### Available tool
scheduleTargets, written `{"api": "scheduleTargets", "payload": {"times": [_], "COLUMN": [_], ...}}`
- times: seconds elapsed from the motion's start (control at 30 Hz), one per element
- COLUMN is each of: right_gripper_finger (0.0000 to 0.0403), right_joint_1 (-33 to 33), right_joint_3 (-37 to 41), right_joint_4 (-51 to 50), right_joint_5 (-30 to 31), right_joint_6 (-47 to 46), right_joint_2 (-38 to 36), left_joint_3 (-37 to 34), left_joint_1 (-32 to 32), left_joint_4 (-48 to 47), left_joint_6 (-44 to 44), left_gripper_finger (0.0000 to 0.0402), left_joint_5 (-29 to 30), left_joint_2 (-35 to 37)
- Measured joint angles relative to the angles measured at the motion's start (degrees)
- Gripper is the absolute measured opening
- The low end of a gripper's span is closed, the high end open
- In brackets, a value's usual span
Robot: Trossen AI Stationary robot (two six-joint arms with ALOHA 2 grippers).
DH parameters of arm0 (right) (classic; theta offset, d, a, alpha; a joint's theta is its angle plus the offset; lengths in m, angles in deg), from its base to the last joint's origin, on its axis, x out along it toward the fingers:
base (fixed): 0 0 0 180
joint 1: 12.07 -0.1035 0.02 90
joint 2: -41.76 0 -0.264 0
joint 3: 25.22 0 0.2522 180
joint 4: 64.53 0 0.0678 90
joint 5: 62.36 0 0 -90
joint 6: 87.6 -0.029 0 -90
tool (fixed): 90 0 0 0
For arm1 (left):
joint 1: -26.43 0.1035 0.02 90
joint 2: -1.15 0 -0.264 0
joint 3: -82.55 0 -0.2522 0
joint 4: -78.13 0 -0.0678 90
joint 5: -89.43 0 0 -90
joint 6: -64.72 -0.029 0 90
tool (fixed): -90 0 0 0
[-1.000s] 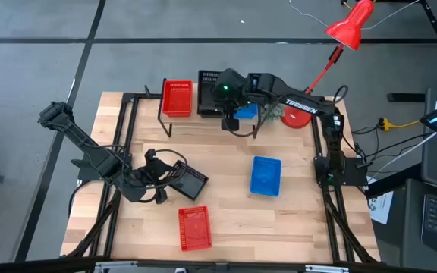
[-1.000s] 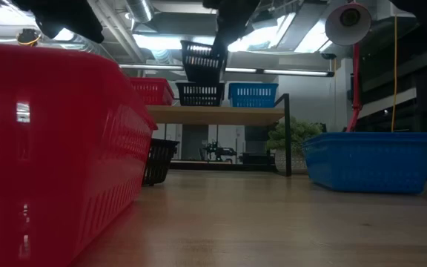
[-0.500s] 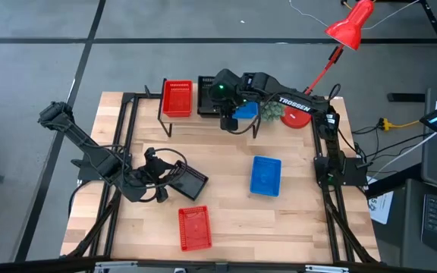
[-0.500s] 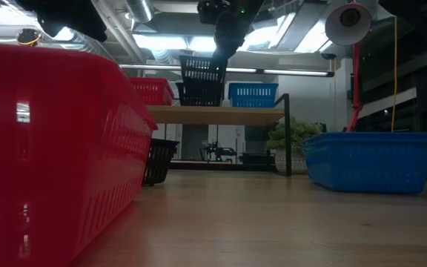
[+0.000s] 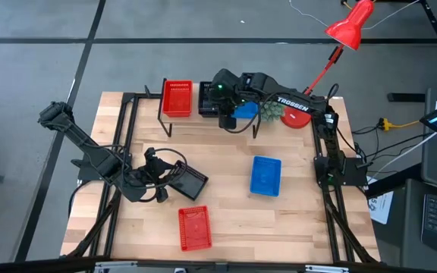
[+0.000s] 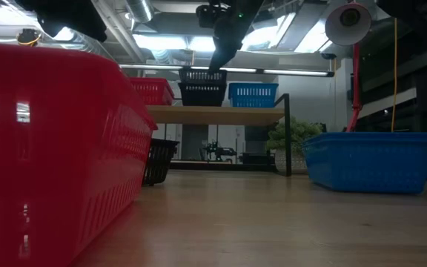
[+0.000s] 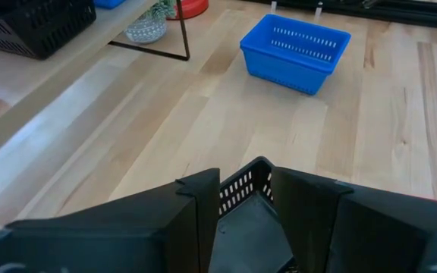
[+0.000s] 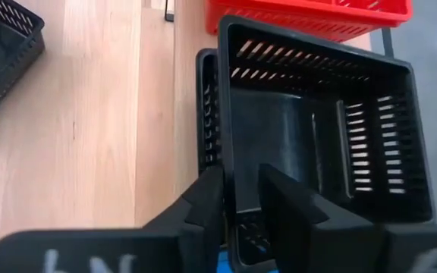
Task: Stack baskets on shelf by color
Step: Stack the bottom black bin on top of the black bin on the shelf, then stack the black bin on top of the black bin on the shelf
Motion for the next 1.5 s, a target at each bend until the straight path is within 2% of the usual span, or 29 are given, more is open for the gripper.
{"api": "scheduleTargets", "payload": {"times": [0.23,0.4,0.5,0.63,0.73,0.8,0.9,1.17,1.3,1.5], "right_gripper_finger": [0.0115,0.0114,0.0114,0.0114,0.0113,0.0113,0.0113,0.0113,0.0113,0.0113], "right_joint_1": [-0.8,-4.1,-6.3,-9.9,-12.9,-15.2,-18.6,-28.6,-33.8,-42.0], "right_joint_3": [-0.6,-6.0,-9.5,-9.0,-9.4,-9.2,-7.9,-7.6,-7.6,-7.6], "right_joint_4": [0.0,-2.8,-8.5,-14.8,-22.9,-26.8,-26.8,-26.8,-26.9,-26.9], "right_joint_5": [0.1,-1.2,-8.1,-17.5,-21.1,-20.1,-19.3,-19.2,-17.0,-10.3], "right_joint_6": [-2.6,-5.2,-7.1,-15.5,-18.4,-19.1,-22.2,-25.9,-29.7,-35.4], "right_joint_2": [-0.1,-0.4,-0.4,-1.9,-2.1,-2.1,-2.3,-5.1,-7.9,-11.6], "left_joint_3": [0.0,0.0,0.0,0.0,0.1,0.1,0.3,7.3,12.4,21.6], "left_joint_1": [0.0,0.0,0.0,0.1,2.2,4.2,5.9,7.4,7.6,7.9], "left_joint_4": [0.0,0.0,0.0,0.9,7.3,14.0,22.6,22.9,17.5,1.9], "left_joint_6": [0.0,0.0,0.0,0.0,-0.5,-2.7,-5.6,0.1,2.0,11.1], "left_gripper_finger": [0.0112,0.0112,0.0112,0.0112,0.0112,0.0112,0.0112,0.0112,0.0112,0.0112], "left_joint_5": [0.0,0.0,0.0,-0.5,-3.6,-7.4,-9.2,-9.7,-7.5,-6.2], "left_joint_2": [0.0,0.0,0.0,-0.2,-3.2,-7.1,-13.7,-28.2,-34.7,-42.1]}}
